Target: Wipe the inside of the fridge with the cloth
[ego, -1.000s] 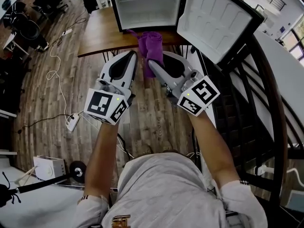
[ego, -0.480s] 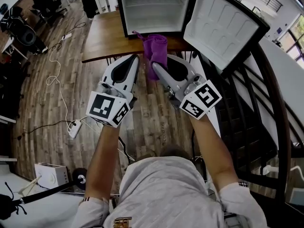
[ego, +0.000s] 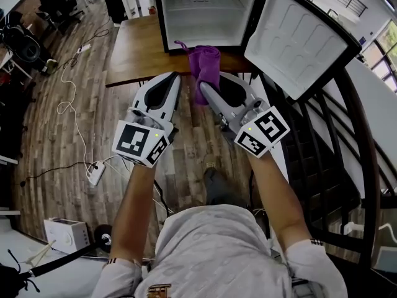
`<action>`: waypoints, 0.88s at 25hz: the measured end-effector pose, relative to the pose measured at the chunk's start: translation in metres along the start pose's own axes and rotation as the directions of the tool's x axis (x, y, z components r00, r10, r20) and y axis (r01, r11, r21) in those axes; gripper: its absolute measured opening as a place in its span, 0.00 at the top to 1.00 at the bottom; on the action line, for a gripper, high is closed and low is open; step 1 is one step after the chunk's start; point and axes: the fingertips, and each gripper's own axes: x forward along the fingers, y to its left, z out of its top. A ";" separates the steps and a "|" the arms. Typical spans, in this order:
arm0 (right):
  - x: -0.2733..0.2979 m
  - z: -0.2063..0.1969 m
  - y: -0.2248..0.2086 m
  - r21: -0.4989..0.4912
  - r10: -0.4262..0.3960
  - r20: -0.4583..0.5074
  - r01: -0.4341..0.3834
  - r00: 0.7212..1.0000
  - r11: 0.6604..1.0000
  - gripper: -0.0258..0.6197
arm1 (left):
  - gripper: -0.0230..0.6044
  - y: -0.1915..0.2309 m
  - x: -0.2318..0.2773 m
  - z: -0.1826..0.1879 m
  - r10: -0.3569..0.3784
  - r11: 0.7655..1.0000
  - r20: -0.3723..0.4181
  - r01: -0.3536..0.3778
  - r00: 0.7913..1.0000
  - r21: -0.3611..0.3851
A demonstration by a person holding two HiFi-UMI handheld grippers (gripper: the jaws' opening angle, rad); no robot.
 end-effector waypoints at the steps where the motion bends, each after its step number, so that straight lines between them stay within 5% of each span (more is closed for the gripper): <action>1: 0.006 -0.002 -0.007 0.001 -0.001 0.003 0.001 1.000 1.000 0.80 | 0.96 0.006 0.005 -0.003 0.001 1.000 -0.001 -0.001 1.000 0.002; 11: 0.062 0.000 -0.046 -0.036 0.008 -0.006 -0.009 1.000 0.999 0.80 | 0.96 0.061 0.045 -0.002 0.016 1.000 0.000 -0.016 1.000 0.006; 22: 0.129 -0.027 -0.163 -0.020 0.034 -0.058 -0.036 0.998 0.999 0.80 | 0.96 0.135 0.152 -0.044 0.058 0.998 -0.025 -0.057 0.998 0.030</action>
